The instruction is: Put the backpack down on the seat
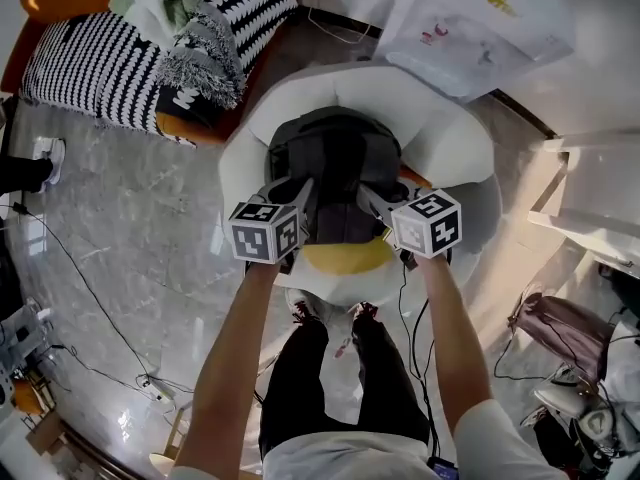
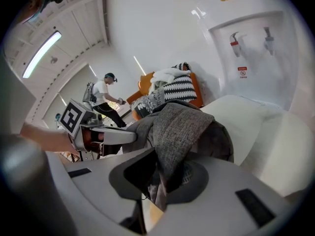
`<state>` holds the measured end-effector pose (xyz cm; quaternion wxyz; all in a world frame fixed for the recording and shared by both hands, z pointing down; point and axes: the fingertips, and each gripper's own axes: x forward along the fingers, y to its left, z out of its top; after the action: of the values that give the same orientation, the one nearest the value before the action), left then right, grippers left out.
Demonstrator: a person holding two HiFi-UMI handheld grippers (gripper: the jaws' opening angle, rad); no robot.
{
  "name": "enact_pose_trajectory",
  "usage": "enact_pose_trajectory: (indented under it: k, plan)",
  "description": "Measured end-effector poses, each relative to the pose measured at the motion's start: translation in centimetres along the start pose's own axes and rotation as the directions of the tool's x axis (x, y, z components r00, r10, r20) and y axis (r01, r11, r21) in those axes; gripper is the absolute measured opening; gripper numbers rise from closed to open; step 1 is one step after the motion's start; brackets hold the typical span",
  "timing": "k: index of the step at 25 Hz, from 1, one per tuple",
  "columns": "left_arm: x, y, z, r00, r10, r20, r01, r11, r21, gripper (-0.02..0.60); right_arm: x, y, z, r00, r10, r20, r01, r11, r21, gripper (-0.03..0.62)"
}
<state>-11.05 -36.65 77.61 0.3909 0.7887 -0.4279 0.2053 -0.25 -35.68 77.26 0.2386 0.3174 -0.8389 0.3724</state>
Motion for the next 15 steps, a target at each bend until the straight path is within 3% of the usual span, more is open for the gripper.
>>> enact_pose_trajectory:
  k: [8,15]
  plan:
    - [0.8,0.6,0.2,1.000,0.025,-0.015,-0.025,1.000,0.018,0.101,0.6,-0.9,-0.1,0.999,-0.033,0.001,0.033,0.999,0.000,0.038]
    - [0.8,1.4,0.1,0.995,0.094,-0.036,-0.091,0.993,0.070,0.135,0.8,-0.9,-0.8,0.999,-0.037,0.001,0.037,0.999,0.008,0.055]
